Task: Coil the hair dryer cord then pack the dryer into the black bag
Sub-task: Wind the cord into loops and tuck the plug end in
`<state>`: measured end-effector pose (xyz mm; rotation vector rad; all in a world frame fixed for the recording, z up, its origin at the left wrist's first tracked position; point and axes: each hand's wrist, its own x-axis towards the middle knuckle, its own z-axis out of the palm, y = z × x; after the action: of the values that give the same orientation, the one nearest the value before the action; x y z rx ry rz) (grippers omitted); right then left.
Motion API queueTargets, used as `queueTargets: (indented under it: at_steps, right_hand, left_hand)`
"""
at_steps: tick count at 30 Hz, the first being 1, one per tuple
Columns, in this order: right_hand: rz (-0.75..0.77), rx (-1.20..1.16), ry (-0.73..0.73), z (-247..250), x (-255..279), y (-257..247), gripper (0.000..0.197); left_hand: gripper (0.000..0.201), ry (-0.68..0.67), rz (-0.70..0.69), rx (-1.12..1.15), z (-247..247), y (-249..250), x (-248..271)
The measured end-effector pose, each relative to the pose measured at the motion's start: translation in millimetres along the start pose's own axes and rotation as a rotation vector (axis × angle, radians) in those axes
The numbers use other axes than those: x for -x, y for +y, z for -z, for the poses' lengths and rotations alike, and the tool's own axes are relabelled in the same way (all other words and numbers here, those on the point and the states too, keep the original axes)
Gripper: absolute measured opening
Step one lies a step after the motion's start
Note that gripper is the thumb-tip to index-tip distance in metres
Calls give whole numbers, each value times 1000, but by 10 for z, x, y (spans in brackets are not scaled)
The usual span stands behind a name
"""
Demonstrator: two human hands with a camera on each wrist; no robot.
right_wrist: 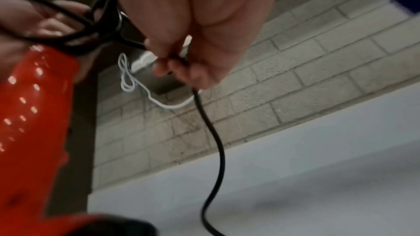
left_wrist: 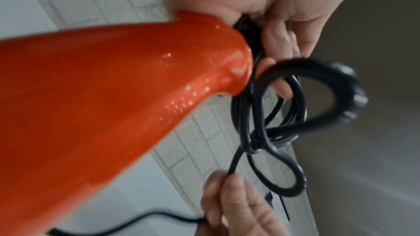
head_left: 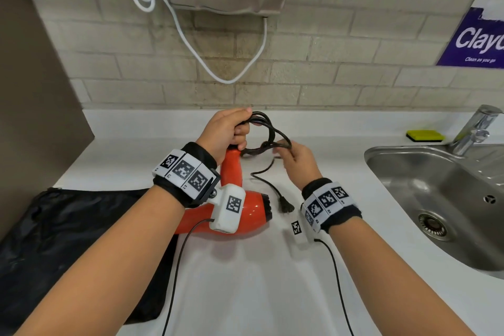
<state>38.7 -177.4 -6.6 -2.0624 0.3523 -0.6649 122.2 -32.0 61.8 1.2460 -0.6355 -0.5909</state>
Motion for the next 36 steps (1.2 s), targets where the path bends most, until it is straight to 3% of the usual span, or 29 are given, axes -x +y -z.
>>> queueTargets:
  at_steps: [3, 7, 10, 11, 14, 17, 21, 24, 28, 32, 36]
  right_hand:
    - [-223, 136, 128, 69, -22, 190, 21]
    - [-608, 490, -115, 177, 26, 471, 29]
    - [-665, 532, -210, 248, 116, 657, 34]
    - [-664, 473, -232, 261, 143, 696, 32]
    - [-607, 336, -95, 259, 173, 640, 30]
    - [-381, 227, 51, 270, 115, 390, 30]
    - [-109, -158, 37, 201, 138, -136, 29]
    - [-66, -485, -11, 169, 178, -465, 35]
    - [-133, -785, -57, 175, 176, -735, 40]
    - [-128, -850, -70, 188, 156, -814, 20]
    - [-70, -484, -40, 118, 149, -732, 29]
  left_hand:
    - [38, -25, 8, -31, 2, 8, 14]
    - [44, -46, 6, -31, 12, 25, 53]
    - [59, -59, -16, -60, 7, 18, 76]
    - [59, -56, -22, -66, 9, 16, 72]
    - [46, -40, -40, -67, 13, 0, 43]
    - [49, -28, -41, -71, 21, -18, 11]
    - [37, -11, -46, -82, 27, -20, -12]
    - [35, 6, -51, -91, 40, -31, -34]
    - [34, 18, -72, -107, 29, -39, -33]
    - [32, 19, -63, -88, 16, -37, -18]
    - [34, -10, -43, -81, -15, -25, -2]
